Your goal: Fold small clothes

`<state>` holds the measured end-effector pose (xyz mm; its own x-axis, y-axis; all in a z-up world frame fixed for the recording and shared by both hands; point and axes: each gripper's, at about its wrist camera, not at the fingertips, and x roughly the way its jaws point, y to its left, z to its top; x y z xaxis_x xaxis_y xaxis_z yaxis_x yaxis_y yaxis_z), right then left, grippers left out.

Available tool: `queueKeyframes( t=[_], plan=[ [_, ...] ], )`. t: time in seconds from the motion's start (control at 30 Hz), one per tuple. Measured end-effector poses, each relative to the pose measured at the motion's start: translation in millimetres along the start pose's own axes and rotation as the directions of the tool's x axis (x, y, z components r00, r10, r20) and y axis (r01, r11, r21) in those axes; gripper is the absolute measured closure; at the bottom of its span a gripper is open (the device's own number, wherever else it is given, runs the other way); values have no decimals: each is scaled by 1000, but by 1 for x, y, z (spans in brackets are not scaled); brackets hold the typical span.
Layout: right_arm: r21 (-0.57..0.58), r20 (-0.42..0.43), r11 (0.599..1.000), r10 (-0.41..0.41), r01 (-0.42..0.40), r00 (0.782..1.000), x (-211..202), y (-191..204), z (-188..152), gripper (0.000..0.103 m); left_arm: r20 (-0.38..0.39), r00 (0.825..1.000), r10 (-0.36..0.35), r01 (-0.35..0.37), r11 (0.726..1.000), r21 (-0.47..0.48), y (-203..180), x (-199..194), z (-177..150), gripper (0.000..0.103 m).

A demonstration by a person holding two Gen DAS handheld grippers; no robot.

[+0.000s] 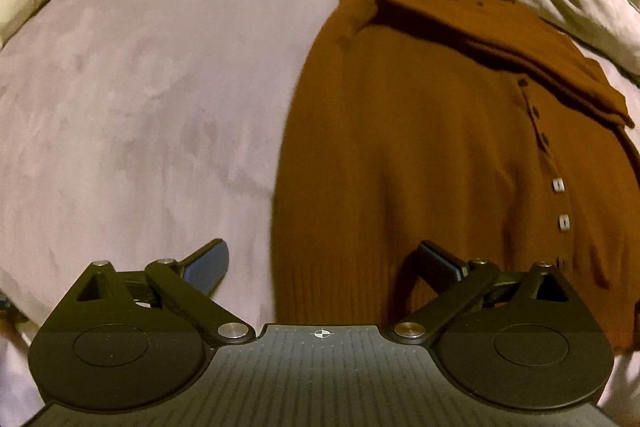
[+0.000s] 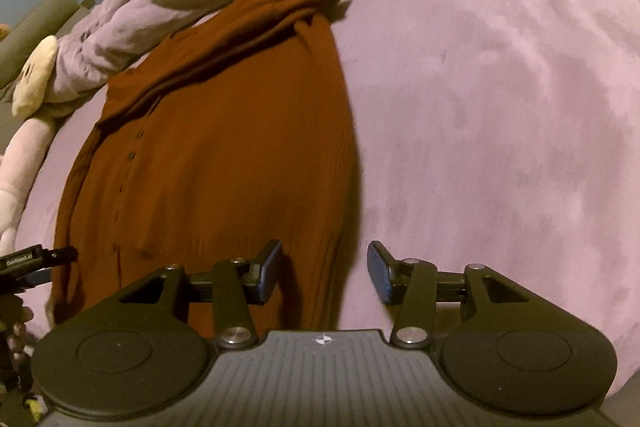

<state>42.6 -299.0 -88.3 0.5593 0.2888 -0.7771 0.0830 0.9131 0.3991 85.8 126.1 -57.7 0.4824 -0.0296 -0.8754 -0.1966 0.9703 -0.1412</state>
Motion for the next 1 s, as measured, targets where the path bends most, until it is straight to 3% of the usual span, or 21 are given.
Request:
queueKeyframes(
  t=[0.13,0.3,0.5,0.6,0.73,0.8,0.9,1.0],
  plan=[
    [-43,-1,999,20,-20,1000,-4,5,-9,59,-16,1000,-8,8,1000,17,-4,-2,-9,1],
    [-51,-7,998,36,-36,999,-6,6,-13,85,-27,999,-43,43,999,0,-3,-5,-13,2],
    [-21,-25,998,55,-55,998,-4,3,-15,85,-61,997,-43,47,997,54,-5,-5,-13,22],
    [-8,-39,998,63,-63,997,-3,2,-13,85,-80,996,-44,51,994,94,-4,-5,-10,39],
    [-2,-53,995,95,-95,994,0,-1,-10,86,-103,990,-100,109,990,87,6,-7,-3,89],
    [1,-58,994,111,-111,992,1,-1,-8,95,-118,983,-139,147,987,65,11,-9,2,90],
    [27,-64,986,168,-166,984,1,-2,0,96,-112,963,-244,247,969,9,18,-19,14,91],
    [64,-20,970,236,-235,971,-4,-2,15,96,-39,950,-311,311,950,-12,18,-35,37,92]
  ],
)
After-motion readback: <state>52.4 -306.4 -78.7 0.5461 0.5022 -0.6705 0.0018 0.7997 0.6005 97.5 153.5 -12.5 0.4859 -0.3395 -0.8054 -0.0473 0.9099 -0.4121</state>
